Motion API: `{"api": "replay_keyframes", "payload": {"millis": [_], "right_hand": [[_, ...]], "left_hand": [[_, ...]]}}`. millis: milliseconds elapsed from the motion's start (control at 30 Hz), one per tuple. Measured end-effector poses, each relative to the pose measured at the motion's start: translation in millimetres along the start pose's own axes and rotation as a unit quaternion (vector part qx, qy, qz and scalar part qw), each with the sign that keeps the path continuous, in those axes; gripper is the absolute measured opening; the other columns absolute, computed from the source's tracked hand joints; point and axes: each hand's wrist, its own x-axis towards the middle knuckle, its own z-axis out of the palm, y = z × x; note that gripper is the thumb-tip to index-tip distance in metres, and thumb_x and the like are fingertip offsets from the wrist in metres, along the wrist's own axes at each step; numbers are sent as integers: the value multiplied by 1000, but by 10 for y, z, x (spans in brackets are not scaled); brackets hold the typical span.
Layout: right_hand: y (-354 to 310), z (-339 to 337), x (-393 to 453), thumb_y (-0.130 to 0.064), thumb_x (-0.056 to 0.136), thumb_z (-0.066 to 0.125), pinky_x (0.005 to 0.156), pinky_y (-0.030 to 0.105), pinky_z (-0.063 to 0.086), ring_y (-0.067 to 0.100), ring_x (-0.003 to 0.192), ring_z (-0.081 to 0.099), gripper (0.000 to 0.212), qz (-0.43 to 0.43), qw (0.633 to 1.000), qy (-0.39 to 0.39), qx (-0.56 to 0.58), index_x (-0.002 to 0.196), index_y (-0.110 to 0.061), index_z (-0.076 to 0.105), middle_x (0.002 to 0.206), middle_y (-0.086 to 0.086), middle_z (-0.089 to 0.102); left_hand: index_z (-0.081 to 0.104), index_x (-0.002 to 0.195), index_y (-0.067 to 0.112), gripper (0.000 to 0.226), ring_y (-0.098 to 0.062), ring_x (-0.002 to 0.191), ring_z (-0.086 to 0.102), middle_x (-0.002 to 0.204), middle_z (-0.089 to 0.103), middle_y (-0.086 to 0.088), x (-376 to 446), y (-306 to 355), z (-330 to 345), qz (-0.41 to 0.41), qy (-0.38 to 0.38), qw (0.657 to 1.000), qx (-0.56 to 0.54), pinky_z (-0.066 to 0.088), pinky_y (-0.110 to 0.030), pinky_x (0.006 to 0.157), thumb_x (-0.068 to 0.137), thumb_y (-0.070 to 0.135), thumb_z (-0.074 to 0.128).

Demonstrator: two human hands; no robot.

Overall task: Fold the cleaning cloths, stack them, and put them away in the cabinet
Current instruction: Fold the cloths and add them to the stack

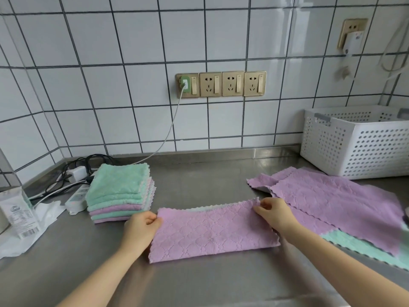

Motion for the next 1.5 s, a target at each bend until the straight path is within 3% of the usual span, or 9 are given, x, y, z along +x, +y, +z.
{"api": "replay_keyframes", "payload": {"millis": [200, 533, 667, 800, 933, 1100, 1200, 1333, 1500], "right_hand": [[-52, 77, 171, -25, 92, 57, 49, 24, 32, 15, 59, 47, 20, 2, 998, -1, -60, 78, -12, 60, 58, -6, 51], [-53, 218, 277, -24, 89, 57, 58, 29, 35, 25, 63, 48, 39, 21, 987, 27, -159, 55, -13, 41, 56, 1, 48], [-117, 118, 196, -21, 90, 55, 66, 35, 46, 30, 73, 54, 22, 23, 989, 12, -144, 83, -1, 58, 79, 13, 64], [-250, 6, -193, -12, 87, 52, 60, 34, 46, 30, 79, 57, 6, -207, 936, 96, -267, 89, -9, 57, 89, 7, 59], [-298, 195, -726, -21, 85, 44, 79, 31, 50, 24, 93, 59, 24, -426, 862, -44, -273, 95, -15, 65, 100, 2, 64], [-106, 356, -936, -33, 87, 36, 101, 27, 44, 18, 115, 57, 45, -405, 872, -121, -247, 123, -19, 59, 127, 0, 60], [91, 164, -976, -34, 87, 39, 92, 21, 50, 11, 110, 61, 42, -397, 877, -78, -258, 121, -24, 61, 125, -7, 61], [282, -139, -977, -34, 92, 33, 104, 18, 37, 8, 126, 48, 46, -334, 904, -81, -255, 134, -27, 50, 140, -14, 45], [457, -296, -883, -24, 94, 45, 96, 24, 44, 12, 118, 52, 35, -296, 910, -50, -285, 129, -24, 54, 130, -11, 52]], "left_hand": [[62, 65, 9, 21, -22, 62, 57, 57, 62, -1, 86, -3, 63, -9, 7, 999, 32, 37, -29, 58, 83, 19, 66], [51, 62, 14, 26, -25, 62, 52, 54, 52, 4, 218, 40, 155, -16, 14, 995, 96, 37, -30, 57, 86, 17, 62], [59, 87, 14, 8, -25, 77, 61, 74, 64, 1, 110, 126, 21, 3, 9, 992, 123, 45, -31, 63, 87, 22, 61], [61, 105, 23, 19, -22, 86, 65, 102, 64, 8, -273, 291, -138, 182, 65, 954, 228, 45, -30, 62, 87, 21, 58], [47, 136, 22, 55, -8, 135, 37, 143, 45, 8, -826, 491, -1, 246, -184, 942, 135, 19, -11, 107, 88, 49, 43], [10, 151, 26, 111, -5, 145, -8, 159, -1, 14, -1065, 471, 119, 242, -270, 892, 271, -8, -20, 111, 56, 82, -1], [6, 151, 28, 112, -2, 144, -11, 153, -10, 21, -1081, 327, -1, 234, -261, 894, 279, -10, -20, 112, 52, 79, -8], [8, 151, 30, 113, 2, 143, -9, 153, -8, 22, -1085, 140, -194, 187, -229, 906, 302, -5, -21, 113, 56, 90, -5], [11, 151, 26, 111, -9, 147, -1, 159, 0, 13, -1154, 84, -291, 124, -193, 915, 331, 3, -30, 118, 52, 70, -10]]}}
